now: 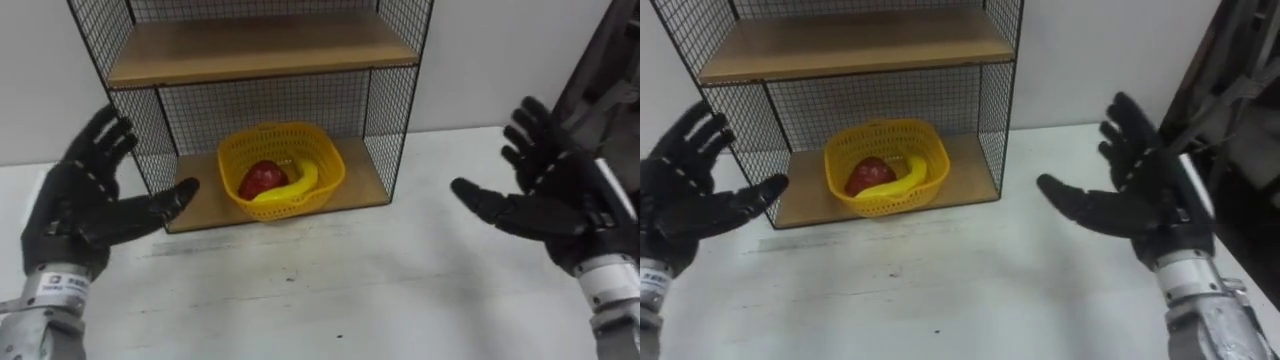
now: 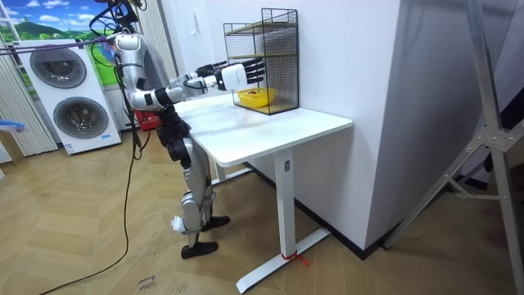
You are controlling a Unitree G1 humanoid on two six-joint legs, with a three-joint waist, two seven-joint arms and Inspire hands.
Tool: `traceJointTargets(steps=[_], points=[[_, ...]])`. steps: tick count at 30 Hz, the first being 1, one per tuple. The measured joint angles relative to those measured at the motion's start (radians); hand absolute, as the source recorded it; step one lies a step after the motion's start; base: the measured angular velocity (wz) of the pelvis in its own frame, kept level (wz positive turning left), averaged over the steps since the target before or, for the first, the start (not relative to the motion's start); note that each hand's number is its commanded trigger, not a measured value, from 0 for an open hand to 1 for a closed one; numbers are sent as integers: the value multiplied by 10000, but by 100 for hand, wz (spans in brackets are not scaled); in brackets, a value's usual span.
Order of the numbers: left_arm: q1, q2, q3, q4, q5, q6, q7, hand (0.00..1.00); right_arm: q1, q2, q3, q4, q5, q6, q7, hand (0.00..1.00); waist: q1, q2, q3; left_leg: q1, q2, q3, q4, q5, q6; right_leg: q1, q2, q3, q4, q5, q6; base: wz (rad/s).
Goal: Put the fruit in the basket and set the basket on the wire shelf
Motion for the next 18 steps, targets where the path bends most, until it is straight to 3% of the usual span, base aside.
traceJointTargets(steps=[1,4,7,10,15,18], points=[[-2,4,365,-224,-84,-306,73,0,-14,-32,-285,-87,-8,-235,-271,0,-4,49,-15,-36,7,-3,3,2,-5,-29,5,-20,4,-13,-18,3],[35,18,1442,-699,-507,-815,185,0,0,-177,-1116,-512,18,-468,-975,0,-21,139,-58,-186,3,-66,24,-3,-22,-151,7,-80,10,-90,17,10],[138,27,2291,-1273,-1297,-1023,290,0,-13,-199,-1620,-858,-20,-627,-1801,0,-27,180,-71,-176,1,-93,-27,19,-57,-160,5,-134,67,-160,7,5],[137,43,2542,-1575,-1622,-1277,471,0,-94,-211,-1684,-882,-38,-665,-2582,0,-29,60,-94,-116,-14,-122,-109,41,-93,-165,-17,-182,212,-275,-29,5],[100,110,2718,-1699,-1967,-1296,708,0,-463,-339,-2117,-943,-128,-674,-3711,0,-54,-105,-46,-266,-80,-269,-31,74,-119,-265,-32,-389,316,-347,-81,12],[26,229,3060,-1817,-2356,-1436,1349,0,-584,-383,-2572,-1020,-178,-926,-4640,0,-42,-204,2,-418,-126,-482,86,48,-159,-328,-29,-520,307,-338,-129,17]])
